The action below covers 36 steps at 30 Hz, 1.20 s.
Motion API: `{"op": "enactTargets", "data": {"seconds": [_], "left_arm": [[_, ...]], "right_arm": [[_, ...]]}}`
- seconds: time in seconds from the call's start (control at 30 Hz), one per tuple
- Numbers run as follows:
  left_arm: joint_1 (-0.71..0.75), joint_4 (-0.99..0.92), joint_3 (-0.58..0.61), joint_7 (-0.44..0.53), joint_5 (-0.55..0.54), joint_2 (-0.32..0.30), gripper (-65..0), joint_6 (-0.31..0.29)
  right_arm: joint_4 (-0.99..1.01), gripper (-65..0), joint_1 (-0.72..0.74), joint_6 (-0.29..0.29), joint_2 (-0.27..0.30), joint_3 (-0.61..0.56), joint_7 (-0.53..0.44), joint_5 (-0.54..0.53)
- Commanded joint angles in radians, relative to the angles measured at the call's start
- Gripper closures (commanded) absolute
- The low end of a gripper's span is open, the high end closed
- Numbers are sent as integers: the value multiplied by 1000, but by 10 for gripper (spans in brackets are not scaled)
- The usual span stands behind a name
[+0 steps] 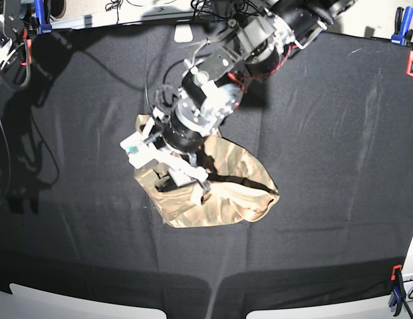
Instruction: Layout the t-shirt on the table in an organized manner, then fold the t-shirt properly
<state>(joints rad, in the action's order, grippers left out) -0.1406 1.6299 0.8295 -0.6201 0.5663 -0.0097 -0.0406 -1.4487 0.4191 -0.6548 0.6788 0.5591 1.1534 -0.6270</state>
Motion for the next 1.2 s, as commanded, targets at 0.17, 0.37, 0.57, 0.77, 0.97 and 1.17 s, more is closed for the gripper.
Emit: {"op": "enactTargets", "data": {"seconds": [0.17,0.37,0.57,0.77,0.97,1.17], "left_arm": [[-14,164,-2,-135,0,14,-332,16],[-11,268,-2,-139,-79,14,-332,15],[-11,233,-2,-139,-178,8,-333,14],[-11,136,-2,-129,-178,9,-333,-6],[-11,126,-1,-68,-152,9,-333,-16],[-12,95,-1,-50,-96,9,-333,-15]], "right_arm": [[-15,-271,27,1,27,6,-24,-13],[-15,-271,27,1,27,6,-24,-13],[-15,-271,27,1,27,6,-24,-27],[-15,-271,27,1,27,6,-24,-38],[-15,-271,27,1,27,6,-24,-38],[-15,-271,27,1,27,6,-24,-38]]}}
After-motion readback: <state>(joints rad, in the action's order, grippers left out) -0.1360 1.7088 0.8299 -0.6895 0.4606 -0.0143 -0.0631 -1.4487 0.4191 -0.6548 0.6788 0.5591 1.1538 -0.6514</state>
